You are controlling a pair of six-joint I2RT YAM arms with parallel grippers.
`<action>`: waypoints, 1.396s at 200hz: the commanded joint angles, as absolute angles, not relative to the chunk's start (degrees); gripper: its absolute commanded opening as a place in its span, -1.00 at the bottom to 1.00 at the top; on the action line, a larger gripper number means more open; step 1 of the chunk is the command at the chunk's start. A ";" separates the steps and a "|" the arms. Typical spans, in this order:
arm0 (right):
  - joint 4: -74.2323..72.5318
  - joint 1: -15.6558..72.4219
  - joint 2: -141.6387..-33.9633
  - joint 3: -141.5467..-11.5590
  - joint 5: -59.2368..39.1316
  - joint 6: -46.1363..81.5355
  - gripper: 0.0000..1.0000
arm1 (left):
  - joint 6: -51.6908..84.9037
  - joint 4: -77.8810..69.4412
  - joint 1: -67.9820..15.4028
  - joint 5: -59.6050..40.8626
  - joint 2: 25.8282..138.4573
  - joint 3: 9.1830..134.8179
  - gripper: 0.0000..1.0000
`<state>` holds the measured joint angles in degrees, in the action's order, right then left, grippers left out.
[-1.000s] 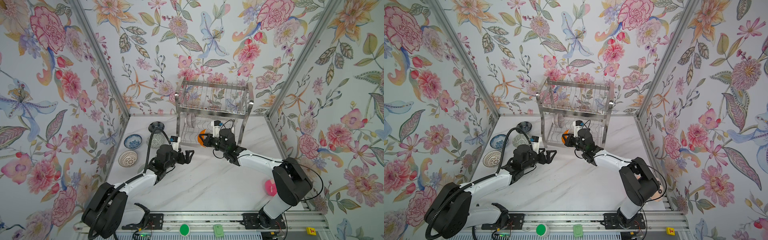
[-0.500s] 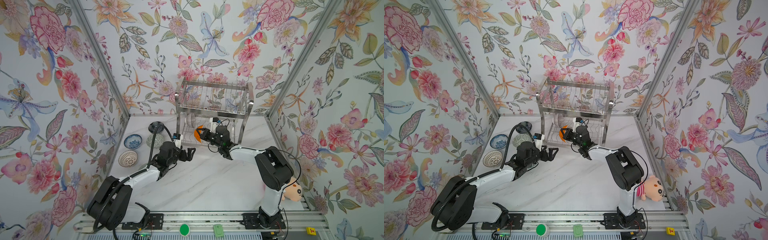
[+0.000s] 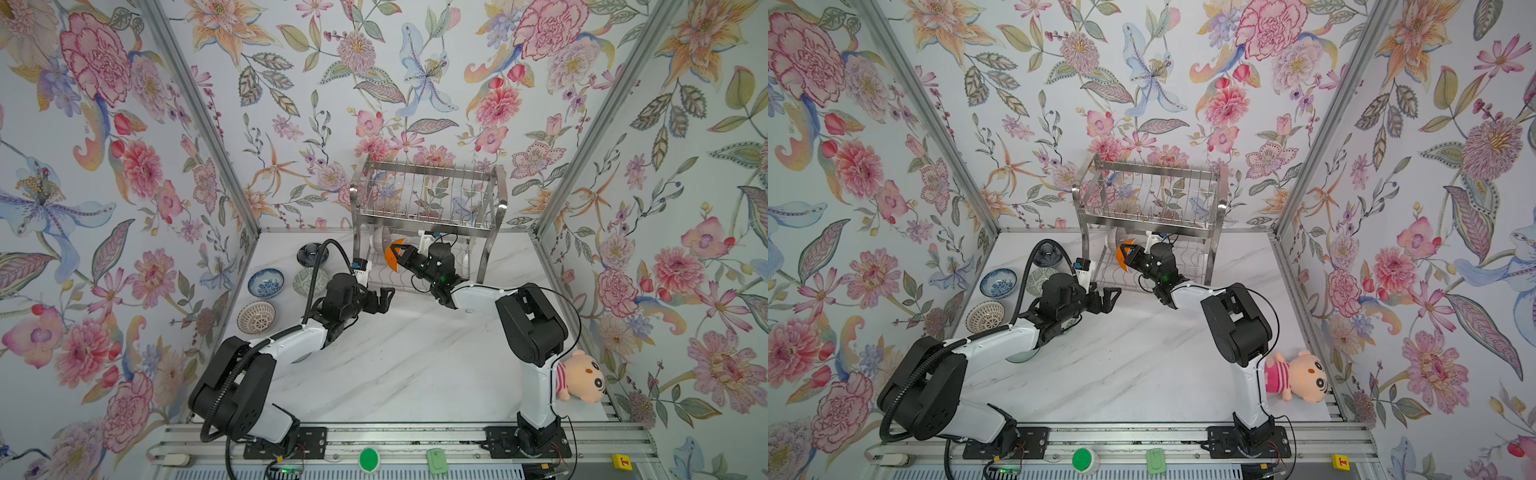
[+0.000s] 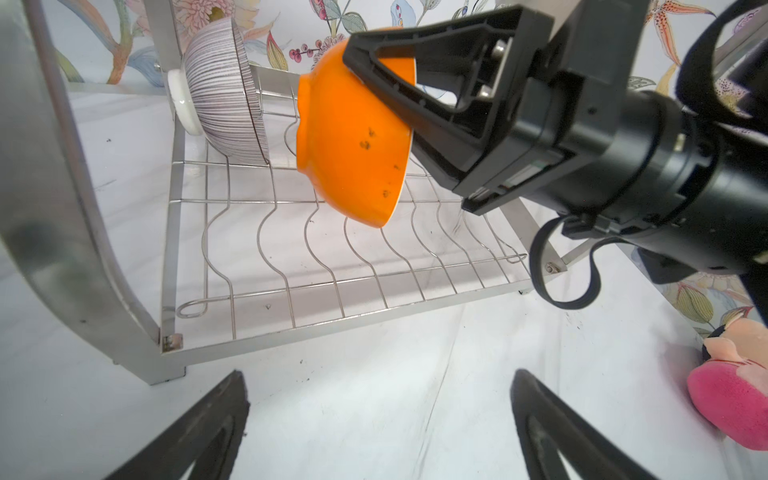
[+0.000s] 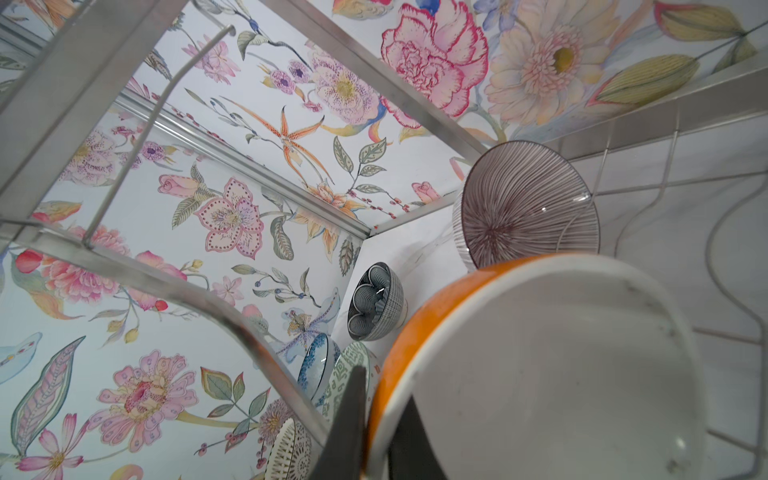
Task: Load the bowls into the dish rack
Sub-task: 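Carry the orange bowl into the rack beside the purple-striped bowl with the right gripper, then lower the orange bowl upright into the rack wires against the striped bowl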
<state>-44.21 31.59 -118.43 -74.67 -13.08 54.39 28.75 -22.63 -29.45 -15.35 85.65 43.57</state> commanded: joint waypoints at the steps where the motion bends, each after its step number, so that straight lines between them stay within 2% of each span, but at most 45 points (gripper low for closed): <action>1: -48.66 30.55 -120.97 -78.09 -13.71 55.81 -1.00 | 26.42 -21.33 -29.93 -13.39 87.27 46.15 0.98; 144: -51.33 27.05 -134.47 -93.05 -15.92 58.65 -1.00 | 24.34 -19.69 -29.65 -13.45 98.08 56.16 0.99; 279: -57.61 26.79 -144.99 -103.64 -17.31 65.16 -1.00 | 23.89 -18.89 -27.69 -13.88 99.23 57.58 0.99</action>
<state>-52.51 26.59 -142.98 -100.90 -16.14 63.18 24.80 -19.57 -28.32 -13.45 98.76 56.29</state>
